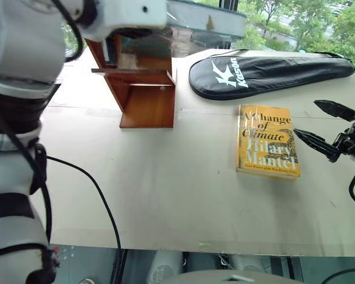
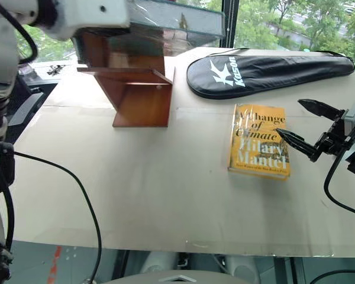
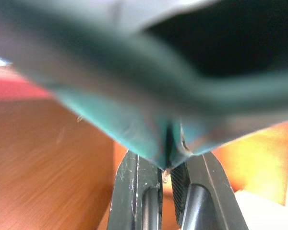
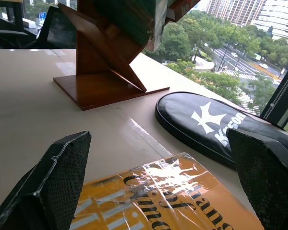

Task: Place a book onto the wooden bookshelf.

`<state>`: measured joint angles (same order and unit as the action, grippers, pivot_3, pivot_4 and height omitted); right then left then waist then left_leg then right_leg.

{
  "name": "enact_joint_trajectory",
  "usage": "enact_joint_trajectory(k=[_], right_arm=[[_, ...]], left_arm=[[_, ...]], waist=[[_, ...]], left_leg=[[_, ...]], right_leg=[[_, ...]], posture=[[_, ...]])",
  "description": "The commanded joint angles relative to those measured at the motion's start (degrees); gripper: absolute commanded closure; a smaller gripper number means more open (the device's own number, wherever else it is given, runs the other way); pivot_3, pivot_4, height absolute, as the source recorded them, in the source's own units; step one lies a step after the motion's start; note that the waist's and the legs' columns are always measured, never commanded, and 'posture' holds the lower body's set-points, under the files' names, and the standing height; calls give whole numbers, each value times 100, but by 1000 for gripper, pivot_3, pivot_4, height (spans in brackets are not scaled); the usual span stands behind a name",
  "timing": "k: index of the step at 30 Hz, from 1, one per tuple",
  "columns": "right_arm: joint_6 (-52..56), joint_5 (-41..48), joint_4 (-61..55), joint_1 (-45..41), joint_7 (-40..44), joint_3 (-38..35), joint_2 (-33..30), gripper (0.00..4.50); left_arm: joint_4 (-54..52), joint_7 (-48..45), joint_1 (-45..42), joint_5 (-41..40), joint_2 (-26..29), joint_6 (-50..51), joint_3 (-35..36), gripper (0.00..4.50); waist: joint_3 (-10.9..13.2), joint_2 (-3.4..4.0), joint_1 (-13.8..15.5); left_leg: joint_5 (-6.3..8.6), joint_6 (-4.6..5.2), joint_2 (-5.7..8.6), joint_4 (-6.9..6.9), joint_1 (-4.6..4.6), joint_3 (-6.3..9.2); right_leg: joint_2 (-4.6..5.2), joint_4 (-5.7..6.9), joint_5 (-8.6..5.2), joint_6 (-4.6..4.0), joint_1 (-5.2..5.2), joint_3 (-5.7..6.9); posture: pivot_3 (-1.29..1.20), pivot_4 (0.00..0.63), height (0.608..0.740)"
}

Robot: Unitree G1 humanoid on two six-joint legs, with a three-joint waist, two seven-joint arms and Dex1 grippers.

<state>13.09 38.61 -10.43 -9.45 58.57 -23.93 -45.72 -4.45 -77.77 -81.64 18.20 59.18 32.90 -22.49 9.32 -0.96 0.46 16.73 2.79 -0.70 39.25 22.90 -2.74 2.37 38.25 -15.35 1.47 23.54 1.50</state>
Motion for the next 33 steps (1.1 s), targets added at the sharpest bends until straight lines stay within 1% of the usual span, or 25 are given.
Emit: enact_joint_trajectory(k=[1, 5, 7, 9, 12, 16, 18, 20, 21, 23, 27, 28, 30, 31, 32, 33], right_arm=[[-138, -32, 91, -232, 130, 30, -34, 0], [-245, -132, 325, -456, 224, 169, -2, 0], [-272, -156, 378, -526, 261, 235, 33, 0], [-290, -175, 421, -569, 276, 258, 50, 0], [-296, -191, 457, -605, 290, 257, 50, 0], [-239, -140, 352, -500, 277, 157, 10, 0], [-202, -107, 257, -414, 261, 102, -10, 0], [-146, -70, 131, -322, 222, 50, -27, 0], [-119, -58, 74, -281, 196, 31, -32, 0], [-47, -7, -73, -157, 165, -40, -59, 0], [107, 68, -357, 59, 67, -163, -82, 0], [130, 84, -395, 90, 53, -189, -90, 0], [165, 101, -446, 132, 25, -219, -100, 0], [179, 111, -468, 156, 16, -237, -105, 0], [191, 115, -479, 178, 11, -253, -110, 0], [194, 117, -484, 194, 8, -262, -113, 0]], left_arm=[[-368, -111, -193, 547, 250, 255, 94, 4473], [-622, -511, -109, 844, 477, 483, -28, 4473], [-793, -689, 153, 1034, 670, 486, -112, 4473], [-957, -752, 399, 1161, 677, 493, -208, 4473], [-989, -701, 552, 1368, 324, 667, -375, 4473], [-455, -380, 673, 1665, -156, 542, -490, 4473], [-215, -221, 668, 1648, -468, 537, -425, 4473], [-17, -59, 702, 1554, -728, 439, -322, 4473], [81, 18, 724, 1486, -858, 415, -256, 4473], [258, 131, 788, 1396, -1021, 261, -151, 4473], [427, 122, 920, 1390, -1035, 29, -29, 4473], [413, 107, 922, 1412, -996, -4, 2, 3874], [419, 153, 916, 1484, -900, -86, 62, 3465], [418, 190, 915, 1523, -851, -127, 92, 3009], [416, 263, 897, 1546, -837, -103, 154, 2420], [405, 321, 888, 1547, -811, -129, 210, 2121]], waist=[[0, 0, 13], [1, -1, 25], [0, 0, 10], [-1, 1, -40], [-2, 4, -57], [-4, 6, -17], [-4, 6, 36], [-9, 11, 53], [-14, 17, 66], [-22, 27, 87], [-35, 40, 117], [-36, 40, 118], [-34, 37, 102], [-33, 30, 74], [-33, 30, 61], [-33, 30, 39]], left_leg=[[0, 0, 0, 0, 2, 1], [3, 5, 6, 1, 4, -1], [4, 6, 6, 2, 4, 0], [3, 5, 5, 1, -2, -1], [3, 5, 4, 1, -14, 1], [4, 8, 13, 12, -45, -1], [16, 31, 13, 12, -82, -1], [15, 34, 12, 13, -130, 3], [8, 42, 12, 13, -135, 4], [-12, 45, 13, 14, -137, 10], [-33, 49, 13, 16, -139, 13], [-36, 50, 13, 16, -146, 14], [-37, 51, 13, 15, -158, 12], [-37, 51, 13, 14, -161, 9], [-37, 51, 11, 14, -162, 9], [-37, 51, 11, 14, -162, 8]], right_leg=[[0, -5, 0, 0, -1, 2], [-14, -7, 1, 2, -1, 1], [-15, -6, 1, 2, -1, 1], [-12, -1, 1, 2, -1, -13], [-10, 14, 1, 1, -1, -21], [-14, 63, 1, 1, -12, -23], [-17, 64, 1, 0, -43, -23], [-19, 64, 0, 0, -96, -21], [-19, 64, -5, 9, -103, -21], [-16, 64, 3, 0, -110, -28], [-10, 64, 23, -5, -116, -41], [-10, 64, 26, -7, -122, -42], [-11, 63, 29, -11, -133, -44], [-12, 63, 29, -10, -135, -48], [-12, 61, 29, -10, -136, -49], [-12, 61, 29, -10, -136, -50]], posture=[[0, 150, 740], [0, 150, 740], [0, 150, 740], [0, 150, 740], [0, 150, 740], [0, 150, 740], [0, 150, 740], [0, 150, 740], [0, 150, 740], [0, 150, 740], [0, 150, 740], [0, 150, 740], [0, 150, 740], [0, 150, 740], [0, 150, 740], [0, 150, 740]])
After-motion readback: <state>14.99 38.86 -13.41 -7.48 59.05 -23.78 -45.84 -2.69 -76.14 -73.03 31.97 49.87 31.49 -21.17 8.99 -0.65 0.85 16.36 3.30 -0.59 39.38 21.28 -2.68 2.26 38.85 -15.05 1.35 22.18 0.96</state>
